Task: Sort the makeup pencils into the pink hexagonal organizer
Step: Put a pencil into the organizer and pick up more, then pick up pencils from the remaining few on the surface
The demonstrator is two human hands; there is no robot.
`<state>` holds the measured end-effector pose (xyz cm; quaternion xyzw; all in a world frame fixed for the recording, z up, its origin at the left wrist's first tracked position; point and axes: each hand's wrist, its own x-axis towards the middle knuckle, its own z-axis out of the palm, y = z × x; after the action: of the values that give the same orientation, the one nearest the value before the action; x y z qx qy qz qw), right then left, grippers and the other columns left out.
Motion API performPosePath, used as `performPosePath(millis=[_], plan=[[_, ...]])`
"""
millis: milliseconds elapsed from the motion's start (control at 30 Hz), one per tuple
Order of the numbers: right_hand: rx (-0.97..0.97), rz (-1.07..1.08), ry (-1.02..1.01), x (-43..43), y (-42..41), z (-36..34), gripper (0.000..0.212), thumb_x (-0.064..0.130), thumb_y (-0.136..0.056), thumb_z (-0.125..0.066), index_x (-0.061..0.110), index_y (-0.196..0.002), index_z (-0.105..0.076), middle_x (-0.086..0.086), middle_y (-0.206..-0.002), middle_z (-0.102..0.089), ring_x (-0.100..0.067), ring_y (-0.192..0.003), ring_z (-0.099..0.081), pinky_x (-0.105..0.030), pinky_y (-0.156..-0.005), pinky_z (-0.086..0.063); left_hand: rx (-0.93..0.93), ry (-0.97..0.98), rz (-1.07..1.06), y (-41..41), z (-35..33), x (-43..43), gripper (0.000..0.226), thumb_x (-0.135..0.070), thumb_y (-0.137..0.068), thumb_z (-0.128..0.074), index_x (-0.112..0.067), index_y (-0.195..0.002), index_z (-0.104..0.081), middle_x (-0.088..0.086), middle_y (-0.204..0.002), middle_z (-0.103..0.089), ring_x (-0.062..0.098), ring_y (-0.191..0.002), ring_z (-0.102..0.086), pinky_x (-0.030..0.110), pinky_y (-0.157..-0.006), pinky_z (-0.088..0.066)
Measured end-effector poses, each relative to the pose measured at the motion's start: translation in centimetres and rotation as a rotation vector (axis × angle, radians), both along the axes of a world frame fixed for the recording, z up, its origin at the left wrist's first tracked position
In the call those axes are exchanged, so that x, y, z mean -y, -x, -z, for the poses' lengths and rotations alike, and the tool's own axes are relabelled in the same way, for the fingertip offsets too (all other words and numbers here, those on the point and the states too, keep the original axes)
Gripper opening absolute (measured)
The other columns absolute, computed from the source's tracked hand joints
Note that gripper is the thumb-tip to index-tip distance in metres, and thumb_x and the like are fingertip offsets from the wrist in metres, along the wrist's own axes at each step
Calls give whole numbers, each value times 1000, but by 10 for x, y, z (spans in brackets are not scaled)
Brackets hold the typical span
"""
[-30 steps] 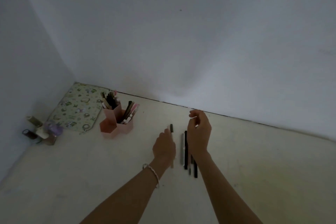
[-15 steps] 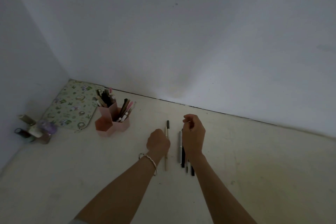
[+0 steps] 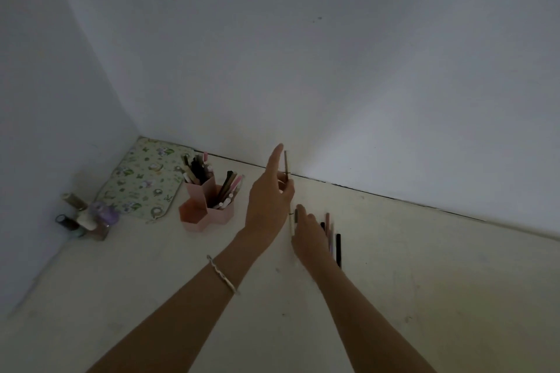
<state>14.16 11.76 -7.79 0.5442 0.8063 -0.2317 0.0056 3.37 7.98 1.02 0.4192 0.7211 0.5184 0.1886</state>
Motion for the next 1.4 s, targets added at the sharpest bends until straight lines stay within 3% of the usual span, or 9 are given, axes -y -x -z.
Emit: performPosePath(millis=[100, 300, 633, 767, 900, 1033, 1133, 1267, 1400], plan=[[-100, 6, 53, 0, 11, -11, 67, 5, -94, -43, 23, -154, -17, -12, -121, -52, -25, -92, -61, -34, -75, -53, -88, -117, -44, 21, -21, 7, 65, -12, -94, -59, -28, -151, -31, -10, -81, -60, 5, -76, -63, 11, -71, -53], [-584, 128, -181, -13, 31, -56, 60, 6, -91, -51, 28, -144, -33, 2, -105, -51, -4, -65, -52, -12, -48, -37, -207, -304, -294, 85, -35, 37, 57, -15, -92, -60, -32, -141, -37, -12, -86, -61, 1, -73, -65, 7, -65, -50], [-1128, 65, -245, 22, 76, -99, 49, 13, -93, -57, 36, -130, -35, 15, -100, -60, -9, -85, -67, -12, -73, -52, -670, -17, -331, 105, 15, 66, 22, -17, -92, -55, -6, -99, -72, 11, -110, -66, 29, -105, -59, 41, -89, -50], [-996, -77, -172, 37, 96, -92, 44, 14, -95, -56, 38, -127, -36, 18, -100, -59, -5, -91, -65, -22, -81, -56, -544, -91, -401, 105, -4, 68, 25, -6, -90, -46, -4, -102, -68, 11, -104, -65, 28, -101, -56, 37, -87, -45], [-770, -278, -453, 44, 93, -73, 26, 10, -92, -58, 12, -117, -64, -5, -117, -64, -20, -111, -57, -32, -100, -45, -453, -163, -431, 96, -24, 65, 29, 6, -84, -50, -5, -105, -65, 9, -106, -63, 18, -100, -52, 24, -87, -40], [-818, -17, -534, 27, 58, -69, 36, 2, -87, -50, 10, -120, -62, -7, -121, -61, -21, -114, -55, -30, -102, -41, -410, -205, -369, 53, -27, 46, 23, 6, -83, -53, -8, -100, -61, 2, -98, -59, 10, -86, -51, 20, -76, -43], [-864, 187, -471, 4, 21, -68, 39, -9, -84, -50, 10, -116, -62, -4, -113, -62, -20, -98, -60, -37, -88, -51, -272, 81, -163, 4, -7, 28, 22, -3, -86, -57, -15, -104, -57, -4, -98, -58, 9, -83, -55, 21, -74, -49], [-856, 370, -458, -16, -31, -64, 34, -6, -90, -46, 12, -114, -63, 2, -109, -64, -9, -94, -59, -13, -81, -46, -171, 555, 130, -65, 39, 9, 25, -14, -92, -53, -15, -116, -50, 3, -109, -61, 19, -98, -61, 31, -85, -52], [-793, 452, -432, -23, -75, -55, 31, -5, -92, -44, 12, -109, -63, 3, -103, -65, 6, -87, -55, -7, -74, -42, -155, 715, 197, -110, 65, -1, 28, -11, -94, -49, -12, -121, -45, 8, -117, -58, 25, -105, -61, 37, -90, -53]])
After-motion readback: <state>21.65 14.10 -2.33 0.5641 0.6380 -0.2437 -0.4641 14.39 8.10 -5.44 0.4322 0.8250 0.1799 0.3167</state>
